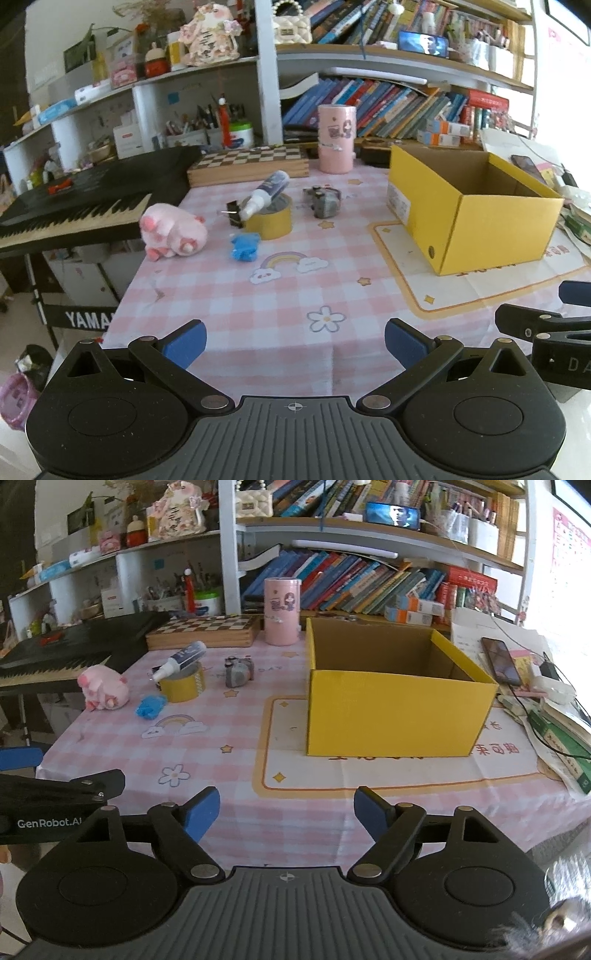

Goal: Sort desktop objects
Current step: 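Move the left tool toward the pink pig while the right tool approaches the blue plush toy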

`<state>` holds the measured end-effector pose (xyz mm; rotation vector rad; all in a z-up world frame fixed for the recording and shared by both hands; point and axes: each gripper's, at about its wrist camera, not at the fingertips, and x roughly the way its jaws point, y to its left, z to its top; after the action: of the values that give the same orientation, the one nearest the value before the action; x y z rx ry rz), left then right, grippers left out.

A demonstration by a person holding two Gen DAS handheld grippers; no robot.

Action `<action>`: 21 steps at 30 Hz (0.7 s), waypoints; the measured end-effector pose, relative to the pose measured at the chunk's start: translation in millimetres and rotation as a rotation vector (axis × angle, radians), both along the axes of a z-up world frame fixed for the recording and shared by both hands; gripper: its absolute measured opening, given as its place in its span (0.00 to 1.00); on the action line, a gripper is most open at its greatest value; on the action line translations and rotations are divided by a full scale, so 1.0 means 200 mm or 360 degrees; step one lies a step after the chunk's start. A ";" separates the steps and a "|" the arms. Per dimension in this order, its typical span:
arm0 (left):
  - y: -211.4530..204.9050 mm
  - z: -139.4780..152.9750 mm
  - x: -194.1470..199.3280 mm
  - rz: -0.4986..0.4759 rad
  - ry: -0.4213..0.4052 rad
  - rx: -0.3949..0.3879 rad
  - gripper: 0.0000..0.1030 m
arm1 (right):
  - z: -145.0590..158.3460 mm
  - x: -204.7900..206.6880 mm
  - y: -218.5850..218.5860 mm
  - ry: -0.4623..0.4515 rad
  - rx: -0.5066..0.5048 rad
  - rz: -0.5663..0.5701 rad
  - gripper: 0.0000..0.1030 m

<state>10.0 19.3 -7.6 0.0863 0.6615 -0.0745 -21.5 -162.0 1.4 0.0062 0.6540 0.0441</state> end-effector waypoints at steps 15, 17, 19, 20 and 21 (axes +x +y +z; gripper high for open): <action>0.18 0.02 -0.04 0.0228 0.0009 0.0022 1.00 | 0.01 0.12 0.20 0.0022 0.0026 0.0278 0.75; 0.21 0.01 -0.05 0.0272 0.0014 0.0015 1.00 | 0.01 0.14 0.23 0.0023 0.0026 0.0315 0.75; 0.24 0.01 -0.05 0.0304 0.0021 0.0015 1.00 | 0.01 0.15 0.27 0.0024 0.0024 0.0348 0.75; 0.25 0.01 -0.05 0.0316 0.0023 0.0016 1.00 | 0.00 0.16 0.28 0.0022 0.0025 0.0363 0.75; 0.26 0.01 -0.05 0.0327 0.0022 0.0018 1.00 | 0.00 0.16 0.29 0.0020 0.0025 0.0379 0.75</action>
<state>0.9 70.7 -6.0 0.0281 0.6814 0.1265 11.4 -103.1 1.5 -0.0566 0.6644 0.2791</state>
